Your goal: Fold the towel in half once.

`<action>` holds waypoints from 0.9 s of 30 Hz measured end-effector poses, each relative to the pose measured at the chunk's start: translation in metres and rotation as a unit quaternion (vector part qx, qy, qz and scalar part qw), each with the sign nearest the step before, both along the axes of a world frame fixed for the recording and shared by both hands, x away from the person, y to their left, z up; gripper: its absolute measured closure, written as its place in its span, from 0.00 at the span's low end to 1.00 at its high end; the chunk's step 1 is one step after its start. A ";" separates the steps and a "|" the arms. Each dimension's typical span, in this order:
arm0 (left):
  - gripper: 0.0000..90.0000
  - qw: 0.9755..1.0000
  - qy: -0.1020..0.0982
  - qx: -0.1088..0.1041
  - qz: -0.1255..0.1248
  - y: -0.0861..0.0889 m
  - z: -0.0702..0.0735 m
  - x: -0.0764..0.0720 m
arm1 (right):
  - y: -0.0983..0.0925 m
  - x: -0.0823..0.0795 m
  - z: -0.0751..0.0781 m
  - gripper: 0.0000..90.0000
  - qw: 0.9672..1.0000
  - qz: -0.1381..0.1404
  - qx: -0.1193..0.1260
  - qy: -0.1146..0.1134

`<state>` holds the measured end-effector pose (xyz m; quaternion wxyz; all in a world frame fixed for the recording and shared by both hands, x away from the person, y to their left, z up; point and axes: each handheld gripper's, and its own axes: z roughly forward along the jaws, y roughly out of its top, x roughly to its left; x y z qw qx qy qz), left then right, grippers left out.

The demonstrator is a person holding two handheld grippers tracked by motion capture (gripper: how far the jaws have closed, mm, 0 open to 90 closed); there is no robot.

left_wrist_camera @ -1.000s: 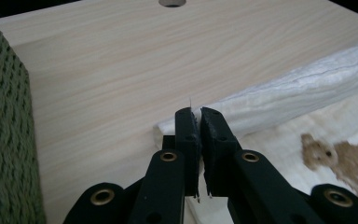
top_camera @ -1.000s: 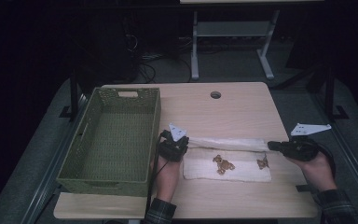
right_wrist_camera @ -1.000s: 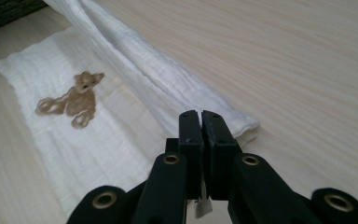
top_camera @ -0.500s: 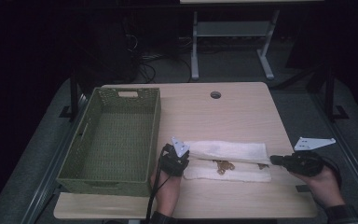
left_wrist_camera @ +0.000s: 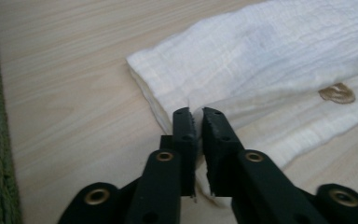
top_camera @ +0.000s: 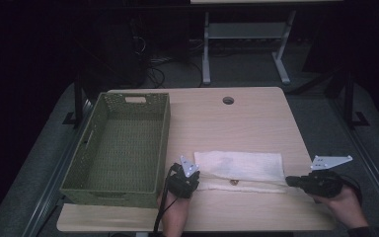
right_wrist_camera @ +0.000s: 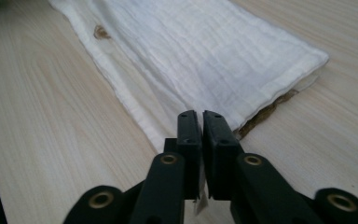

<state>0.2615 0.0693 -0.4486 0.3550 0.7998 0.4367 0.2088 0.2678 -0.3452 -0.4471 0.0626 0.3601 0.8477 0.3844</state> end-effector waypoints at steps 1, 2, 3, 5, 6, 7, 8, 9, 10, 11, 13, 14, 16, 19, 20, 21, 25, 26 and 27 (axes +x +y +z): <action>0.86 1.000 0.000 0.000 0.000 0.000 0.000 0.000 | 0.000 0.000 0.000 0.88 1.000 0.000 -0.001 0.001; 0.83 1.000 -0.001 -0.005 0.001 0.002 0.001 -0.002 | 0.000 0.001 0.000 0.86 1.000 0.002 0.007 0.003; 0.80 1.000 -0.001 -0.005 0.001 0.002 0.001 -0.002 | 0.000 0.001 0.000 0.86 1.000 0.002 0.007 0.003; 0.76 1.000 -0.009 -0.020 -0.001 0.004 0.008 -0.002 | -0.002 0.002 0.003 0.83 1.000 -0.001 0.015 -0.001; 0.74 1.000 -0.009 -0.027 -0.004 0.004 0.009 0.000 | -0.002 0.002 0.004 0.83 1.000 -0.003 0.017 -0.002; 0.72 0.999 -0.012 -0.030 -0.009 0.003 0.012 0.002 | -0.001 0.003 0.004 0.83 1.000 -0.003 0.019 -0.004; 0.69 0.999 -0.012 -0.030 -0.013 0.003 0.014 0.004 | -0.001 0.004 0.005 0.83 1.000 -0.004 0.017 -0.005; 0.66 0.999 -0.012 -0.030 -0.013 0.003 0.014 0.004 | -0.001 0.004 0.005 0.83 1.000 -0.004 0.017 -0.005; 0.66 0.999 -0.013 -0.033 -0.018 0.002 0.016 0.008 | -0.001 0.005 0.005 0.82 1.000 -0.007 0.017 -0.006; 0.64 0.999 -0.015 -0.034 -0.020 0.001 0.018 0.011 | 0.000 0.009 0.006 0.82 1.000 -0.011 0.018 -0.006; 0.61 0.999 -0.018 -0.032 -0.023 -0.001 0.019 0.017 | 0.001 0.014 0.006 0.82 1.000 -0.016 0.016 -0.012; 0.61 0.999 -0.017 -0.028 -0.025 -0.003 0.020 0.026 | 0.001 0.023 0.007 0.82 1.000 -0.023 0.013 -0.016; 0.60 0.999 -0.016 -0.028 -0.027 -0.004 0.019 0.033 | 0.001 0.034 0.007 0.82 0.999 -0.032 0.012 -0.019; 0.60 0.999 -0.012 -0.029 -0.028 -0.006 0.018 0.046 | 0.003 0.043 0.007 0.82 0.999 -0.038 0.004 -0.025; 0.59 0.999 -0.011 -0.021 -0.030 -0.007 0.016 0.054 | 0.003 0.052 0.006 0.82 0.999 -0.045 0.001 -0.026; 0.59 0.999 -0.011 -0.021 -0.030 -0.007 0.016 0.054 | 0.003 0.052 0.006 0.82 0.999 -0.045 0.001 -0.026; 0.58 0.999 -0.002 -0.016 -0.029 -0.007 0.013 0.071 | 0.000 0.075 0.003 0.82 0.998 -0.063 -0.002 -0.029; 0.58 1.000 0.000 -0.013 -0.027 -0.007 0.012 0.078 | -0.001 0.086 0.000 0.82 0.997 -0.070 0.000 -0.020; 0.58 1.000 0.000 -0.013 -0.027 -0.007 0.012 0.078 | -0.001 0.089 -0.001 0.82 0.997 -0.071 0.002 -0.017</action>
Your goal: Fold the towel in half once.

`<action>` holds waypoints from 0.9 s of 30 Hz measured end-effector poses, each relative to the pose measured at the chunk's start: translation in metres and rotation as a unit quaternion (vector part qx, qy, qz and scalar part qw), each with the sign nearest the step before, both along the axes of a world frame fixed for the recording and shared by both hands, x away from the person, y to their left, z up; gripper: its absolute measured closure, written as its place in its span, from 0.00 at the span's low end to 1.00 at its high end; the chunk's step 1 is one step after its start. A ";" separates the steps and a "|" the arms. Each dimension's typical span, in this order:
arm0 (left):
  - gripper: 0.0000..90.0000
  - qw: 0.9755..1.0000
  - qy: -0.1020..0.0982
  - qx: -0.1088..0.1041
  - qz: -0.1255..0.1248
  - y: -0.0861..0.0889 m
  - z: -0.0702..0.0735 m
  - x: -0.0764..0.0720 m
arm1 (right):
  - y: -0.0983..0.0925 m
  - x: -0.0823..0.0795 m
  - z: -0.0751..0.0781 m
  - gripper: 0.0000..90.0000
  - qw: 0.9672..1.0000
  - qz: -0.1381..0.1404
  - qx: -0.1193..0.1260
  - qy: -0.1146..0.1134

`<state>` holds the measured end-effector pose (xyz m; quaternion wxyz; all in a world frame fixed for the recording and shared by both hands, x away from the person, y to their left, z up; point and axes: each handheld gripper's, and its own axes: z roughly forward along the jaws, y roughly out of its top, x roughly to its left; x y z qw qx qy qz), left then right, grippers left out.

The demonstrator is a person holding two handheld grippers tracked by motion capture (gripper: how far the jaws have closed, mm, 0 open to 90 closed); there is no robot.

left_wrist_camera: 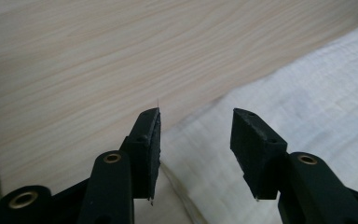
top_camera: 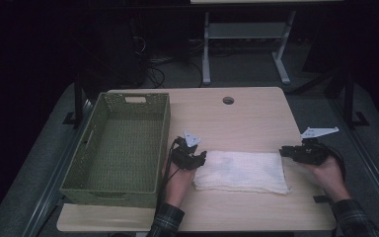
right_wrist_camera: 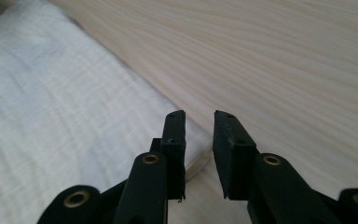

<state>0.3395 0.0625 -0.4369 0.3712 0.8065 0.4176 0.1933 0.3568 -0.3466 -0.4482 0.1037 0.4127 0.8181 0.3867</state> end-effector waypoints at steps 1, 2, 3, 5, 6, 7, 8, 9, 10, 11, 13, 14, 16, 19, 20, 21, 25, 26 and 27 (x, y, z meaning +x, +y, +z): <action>0.58 1.000 0.001 0.003 0.002 0.000 -0.001 0.006 | 0.000 0.005 -0.003 0.82 1.000 0.002 0.005 0.004; 0.58 1.000 0.001 0.003 0.002 0.000 -0.001 0.006 | 0.000 0.005 -0.003 0.82 1.000 0.002 0.005 0.004; 0.58 1.000 0.002 0.005 0.003 0.000 -0.001 0.010 | 0.002 0.009 -0.005 0.82 1.000 0.003 0.006 0.009; 0.58 1.000 0.003 0.008 0.005 0.000 -0.001 0.015 | 0.007 0.016 -0.012 0.82 1.000 0.013 -0.007 0.018; 0.58 1.000 0.003 0.008 0.005 0.000 -0.001 0.015 | 0.009 0.016 -0.013 0.84 1.000 0.009 -0.011 0.024; 0.58 1.000 0.002 0.011 0.008 0.001 -0.001 0.019 | 0.011 0.017 -0.015 0.86 0.999 0.009 -0.025 0.027; 0.58 1.000 0.002 0.011 0.008 0.001 -0.001 0.019 | 0.011 0.017 -0.015 0.86 0.999 0.009 -0.025 0.027; 0.58 1.000 0.001 0.013 0.010 0.001 -0.001 0.021 | 0.012 0.017 -0.017 0.88 0.999 0.009 -0.033 0.026; 0.58 1.000 0.003 0.011 0.012 0.001 -0.002 0.023 | 0.012 0.016 -0.019 0.90 0.998 0.007 -0.049 0.029; 0.58 1.000 0.008 0.017 0.013 0.001 -0.004 0.026 | 0.012 0.015 -0.019 0.94 0.999 0.009 -0.044 0.030; 0.58 1.000 0.010 0.019 0.013 0.001 -0.005 0.028 | 0.012 0.015 -0.019 0.95 0.998 0.011 -0.049 0.027; 0.58 1.000 0.013 0.020 0.011 0.001 -0.007 0.030 | 0.012 0.015 -0.019 0.95 0.998 0.011 -0.049 0.027; 0.59 0.999 0.020 0.023 0.012 0.000 -0.012 0.033 | 0.013 0.015 -0.019 0.95 0.998 0.011 -0.052 0.025; 0.60 0.999 0.031 0.023 0.015 0.001 -0.018 0.037 | 0.013 0.015 -0.019 0.95 0.998 0.014 -0.053 0.022; 0.60 0.999 0.037 0.026 0.011 0.001 -0.020 0.038 | 0.013 0.015 -0.019 0.95 0.998 0.014 -0.053 0.022; 0.61 0.999 0.043 0.033 0.008 0.001 -0.023 0.038 | 0.013 0.015 -0.019 0.95 0.998 0.012 -0.056 0.020; 0.67 0.998 0.053 0.022 0.008 0.001 -0.030 0.039 | 0.012 0.016 -0.019 0.95 0.998 0.005 -0.057 0.018; 0.71 0.998 0.053 0.022 0.008 0.001 -0.030 0.039 | 0.012 0.016 -0.019 0.95 0.998 0.005 -0.057 0.018; 0.75 0.998 0.056 0.023 -0.002 0.000 -0.029 0.039 | 0.011 0.016 -0.019 0.96 0.998 0.001 -0.062 0.015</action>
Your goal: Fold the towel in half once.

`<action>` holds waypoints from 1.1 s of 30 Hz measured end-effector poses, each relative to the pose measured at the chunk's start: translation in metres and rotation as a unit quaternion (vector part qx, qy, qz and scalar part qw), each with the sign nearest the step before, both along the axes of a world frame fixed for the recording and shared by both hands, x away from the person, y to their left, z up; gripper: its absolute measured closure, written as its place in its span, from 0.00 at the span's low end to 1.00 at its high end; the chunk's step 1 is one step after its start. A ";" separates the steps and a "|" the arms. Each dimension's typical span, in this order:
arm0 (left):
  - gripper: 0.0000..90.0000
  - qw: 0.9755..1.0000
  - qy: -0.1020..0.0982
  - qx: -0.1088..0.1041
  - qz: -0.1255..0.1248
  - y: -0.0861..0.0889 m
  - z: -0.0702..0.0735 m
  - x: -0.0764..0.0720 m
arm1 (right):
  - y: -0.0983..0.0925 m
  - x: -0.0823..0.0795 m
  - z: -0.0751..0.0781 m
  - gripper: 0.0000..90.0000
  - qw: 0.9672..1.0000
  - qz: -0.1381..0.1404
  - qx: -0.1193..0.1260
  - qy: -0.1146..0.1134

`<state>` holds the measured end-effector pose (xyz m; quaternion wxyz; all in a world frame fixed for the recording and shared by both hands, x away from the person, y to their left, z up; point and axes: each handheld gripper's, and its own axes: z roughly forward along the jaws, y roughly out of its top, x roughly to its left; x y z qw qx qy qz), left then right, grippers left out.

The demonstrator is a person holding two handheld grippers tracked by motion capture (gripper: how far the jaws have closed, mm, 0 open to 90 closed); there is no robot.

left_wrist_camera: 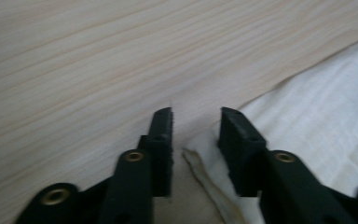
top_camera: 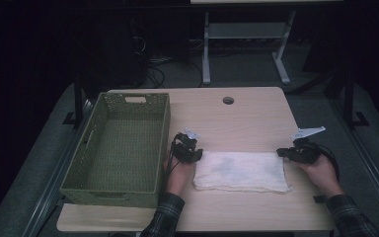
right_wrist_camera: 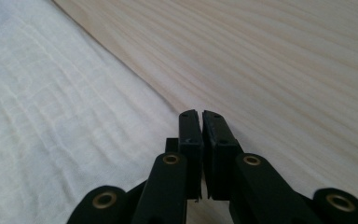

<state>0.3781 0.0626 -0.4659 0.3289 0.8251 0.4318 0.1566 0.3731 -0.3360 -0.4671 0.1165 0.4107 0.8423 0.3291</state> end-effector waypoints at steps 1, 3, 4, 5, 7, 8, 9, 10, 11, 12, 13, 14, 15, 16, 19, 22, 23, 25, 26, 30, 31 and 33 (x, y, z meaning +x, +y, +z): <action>0.80 1.000 0.000 0.000 0.000 0.000 0.000 0.000 | 0.000 0.000 0.000 0.96 1.000 -0.001 0.000 0.000; 0.90 1.000 0.004 -0.004 -0.011 -0.001 0.000 0.000 | 0.000 0.000 0.000 0.96 1.000 -0.002 0.000 -0.001; 0.90 1.000 0.006 -0.006 -0.018 -0.001 0.000 0.000 | -0.001 0.001 0.000 0.96 1.000 -0.003 -0.001 -0.002; 0.93 1.000 0.005 -0.005 -0.019 -0.001 0.000 0.000 | -0.001 0.001 0.000 0.96 1.000 -0.004 -0.002 -0.002; 0.95 1.000 0.002 -0.012 -0.018 -0.001 0.001 0.000 | -0.001 0.003 0.000 0.97 1.000 -0.008 -0.011 -0.008; 0.95 1.000 0.000 -0.015 -0.018 -0.001 0.001 0.000 | 0.000 0.004 0.000 0.97 1.000 -0.011 -0.013 -0.012; 0.96 1.000 0.000 -0.015 -0.018 -0.001 0.001 0.000 | 0.000 0.004 0.000 0.97 1.000 -0.011 -0.013 -0.012; 0.96 1.000 -0.004 -0.019 -0.017 -0.001 0.002 0.000 | -0.001 0.006 0.001 0.97 1.000 -0.012 -0.017 -0.013; 0.96 1.000 -0.007 -0.025 -0.016 -0.001 0.003 0.000 | -0.001 0.009 0.001 0.97 1.000 -0.017 -0.019 -0.015; 0.96 0.999 -0.015 -0.032 -0.014 -0.001 0.006 0.001 | -0.002 0.013 0.001 0.97 0.999 -0.022 -0.022 -0.019; 0.96 0.999 -0.015 -0.032 -0.014 -0.001 0.006 0.001 | -0.003 0.016 0.002 0.97 0.999 -0.024 -0.022 -0.021; 0.96 0.999 -0.026 -0.037 -0.014 -0.002 0.010 0.002 | -0.004 0.018 0.002 0.97 0.999 -0.026 -0.022 -0.024; 0.96 0.999 -0.026 -0.037 -0.014 -0.002 0.010 0.002 | -0.004 0.018 0.002 0.97 0.999 -0.026 -0.022 -0.024; 0.96 0.999 -0.035 -0.040 -0.012 -0.003 0.014 0.003 | -0.006 0.023 0.003 0.97 0.999 -0.030 -0.019 -0.028; 0.96 0.998 -0.046 -0.044 -0.012 -0.003 0.018 0.005 | -0.007 0.026 0.005 0.97 0.999 -0.034 -0.013 -0.034; 0.96 0.997 -0.059 -0.052 -0.013 -0.001 0.023 0.007 | -0.010 0.026 0.007 0.97 0.999 -0.035 0.002 -0.039; 0.96 0.996 -0.062 -0.056 -0.014 -0.001 0.024 0.007 | -0.011 0.024 0.009 0.97 0.998 -0.035 0.011 -0.041; 0.96 0.996 -0.062 -0.059 -0.016 0.000 0.025 0.006 | -0.013 0.022 0.012 0.97 0.998 -0.036 0.021 -0.044; 0.96 0.996 -0.064 -0.064 -0.017 0.001 0.027 0.004 | -0.013 0.021 0.013 0.97 0.998 -0.037 0.023 -0.043; 0.96 0.994 -0.074 -0.079 -0.020 0.004 0.032 -0.002 | -0.016 0.014 0.020 0.97 0.997 -0.030 0.040 -0.054; 0.96 0.994 -0.074 -0.079 -0.020 0.004 0.032 -0.002 | -0.016 0.014 0.020 0.97 0.997 -0.030 0.040 -0.054; 0.96 0.993 -0.077 -0.081 -0.024 0.005 0.034 -0.005 | -0.017 0.009 0.023 0.97 0.997 -0.028 0.042 -0.058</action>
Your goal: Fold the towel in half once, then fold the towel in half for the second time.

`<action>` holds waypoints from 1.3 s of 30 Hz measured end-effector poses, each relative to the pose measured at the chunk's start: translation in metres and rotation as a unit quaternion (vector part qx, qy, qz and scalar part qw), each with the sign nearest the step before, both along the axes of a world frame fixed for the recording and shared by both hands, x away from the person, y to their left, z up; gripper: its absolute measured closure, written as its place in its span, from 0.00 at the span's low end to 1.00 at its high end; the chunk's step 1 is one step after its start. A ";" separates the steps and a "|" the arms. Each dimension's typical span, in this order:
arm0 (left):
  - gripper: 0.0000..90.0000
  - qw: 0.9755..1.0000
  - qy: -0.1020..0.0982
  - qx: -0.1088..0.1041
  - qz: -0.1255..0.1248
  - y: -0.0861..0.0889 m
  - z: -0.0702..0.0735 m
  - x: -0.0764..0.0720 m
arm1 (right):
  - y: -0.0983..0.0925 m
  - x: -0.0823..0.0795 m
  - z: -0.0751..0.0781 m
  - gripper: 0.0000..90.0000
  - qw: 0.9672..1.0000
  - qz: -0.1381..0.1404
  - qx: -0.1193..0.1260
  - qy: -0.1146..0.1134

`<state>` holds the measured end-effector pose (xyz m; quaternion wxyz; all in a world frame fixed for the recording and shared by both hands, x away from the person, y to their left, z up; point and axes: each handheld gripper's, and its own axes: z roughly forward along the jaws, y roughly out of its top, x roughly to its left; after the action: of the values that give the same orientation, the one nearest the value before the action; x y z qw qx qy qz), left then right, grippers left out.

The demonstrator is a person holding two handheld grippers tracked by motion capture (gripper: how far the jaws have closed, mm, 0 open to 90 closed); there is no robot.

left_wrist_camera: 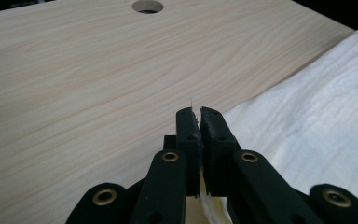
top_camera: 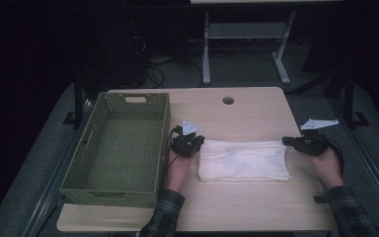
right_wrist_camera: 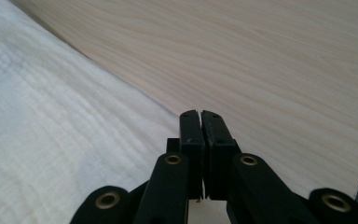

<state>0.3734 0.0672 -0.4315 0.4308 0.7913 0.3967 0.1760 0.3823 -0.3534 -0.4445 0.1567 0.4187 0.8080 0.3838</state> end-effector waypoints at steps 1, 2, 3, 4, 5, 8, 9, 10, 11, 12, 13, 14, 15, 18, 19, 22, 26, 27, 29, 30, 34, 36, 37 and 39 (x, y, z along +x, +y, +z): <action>0.96 1.000 -0.004 -0.003 -0.003 0.000 0.002 -0.003 | -0.001 -0.004 0.002 0.97 1.000 0.002 0.004 -0.002; 0.96 1.000 -0.004 -0.003 -0.003 0.000 0.002 -0.003 | -0.001 -0.004 0.002 0.97 1.000 0.002 0.004 -0.002; 0.96 1.000 -0.007 -0.008 -0.006 0.000 0.002 -0.007 | -0.002 -0.008 0.004 0.97 1.000 0.005 0.007 -0.003; 0.96 1.000 -0.007 -0.008 -0.006 0.000 0.002 -0.007 | -0.002 -0.008 0.004 0.97 1.000 0.005 0.007 -0.003; 0.96 1.000 -0.010 -0.005 -0.011 0.000 0.003 -0.011 | -0.003 -0.009 0.004 0.97 1.000 0.007 0.009 -0.004; 0.96 1.000 -0.011 -0.006 -0.011 0.001 0.002 -0.015 | -0.003 -0.015 0.005 0.97 1.000 0.011 0.014 -0.003; 0.96 1.000 -0.013 -0.001 -0.010 0.002 0.002 -0.019 | -0.004 -0.019 0.005 0.97 1.000 0.015 0.013 -0.003; 0.96 1.000 -0.013 -0.001 -0.010 0.002 0.002 -0.019 | -0.004 -0.019 0.005 0.97 1.000 0.015 0.013 -0.003; 0.96 1.000 -0.016 0.000 -0.010 0.003 0.001 -0.022 | -0.004 -0.022 0.006 0.97 1.000 0.016 0.017 -0.002; 0.96 1.000 -0.018 0.003 -0.011 0.004 0.001 -0.025 | -0.005 -0.025 0.007 0.97 1.000 0.017 0.016 -0.002; 0.96 1.000 -0.018 0.000 -0.009 0.003 0.000 -0.027 | -0.005 -0.027 0.007 0.97 1.000 0.019 0.016 -0.003; 0.96 1.000 -0.021 0.002 -0.010 0.004 0.000 -0.029 | -0.004 -0.029 0.007 0.97 1.000 0.020 0.017 -0.003; 0.96 1.000 -0.021 0.006 -0.012 0.004 0.000 -0.031 | -0.004 -0.032 0.007 0.97 1.000 0.022 0.016 -0.003; 0.96 1.000 -0.023 0.010 -0.009 0.005 -0.001 -0.035 | -0.003 -0.038 0.006 0.97 0.999 0.029 0.013 0.001; 0.96 1.000 -0.027 0.011 -0.007 0.004 -0.001 -0.040 | -0.002 -0.041 0.005 0.97 0.999 0.032 0.012 0.002; 0.96 0.999 -0.031 0.024 -0.008 0.003 -0.001 -0.044 | -0.002 -0.045 0.005 0.97 0.999 0.034 0.009 0.005; 0.96 0.998 -0.042 0.041 -0.006 0.000 0.001 -0.053 | -0.003 -0.054 0.006 0.97 0.999 0.037 0.011 0.005; 0.96 0.998 -0.046 0.047 -0.006 -0.001 0.002 -0.055 | -0.003 -0.058 0.007 0.97 0.999 0.040 0.010 0.004; 0.96 0.998 -0.046 0.048 -0.004 -0.002 0.004 -0.060 | -0.003 -0.060 0.007 0.97 0.999 0.042 0.011 0.004; 0.96 0.998 -0.047 0.050 -0.005 -0.002 0.004 -0.061 | -0.003 -0.062 0.007 0.97 0.999 0.043 0.011 0.004; 0.96 0.998 -0.047 0.051 -0.008 -0.002 0.005 -0.071 | -0.005 -0.069 0.007 0.97 0.999 0.046 0.011 0.004; 0.96 0.997 -0.047 0.054 -0.009 -0.002 0.004 -0.075 | -0.005 -0.072 0.007 0.97 0.999 0.049 0.010 0.004; 0.96 0.998 -0.046 0.051 -0.009 -0.003 0.003 -0.078 | -0.006 -0.076 0.007 0.97 0.999 0.049 0.009 0.005; 0.96 0.997 -0.044 0.057 -0.012 -0.003 0.002 -0.082 | -0.006 -0.078 0.006 0.97 0.999 0.053 0.010 0.004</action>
<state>0.2911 0.0645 -0.4293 0.4037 0.8108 0.3576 0.2277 0.3040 -0.3595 -0.4390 0.1285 0.3785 0.8258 0.3978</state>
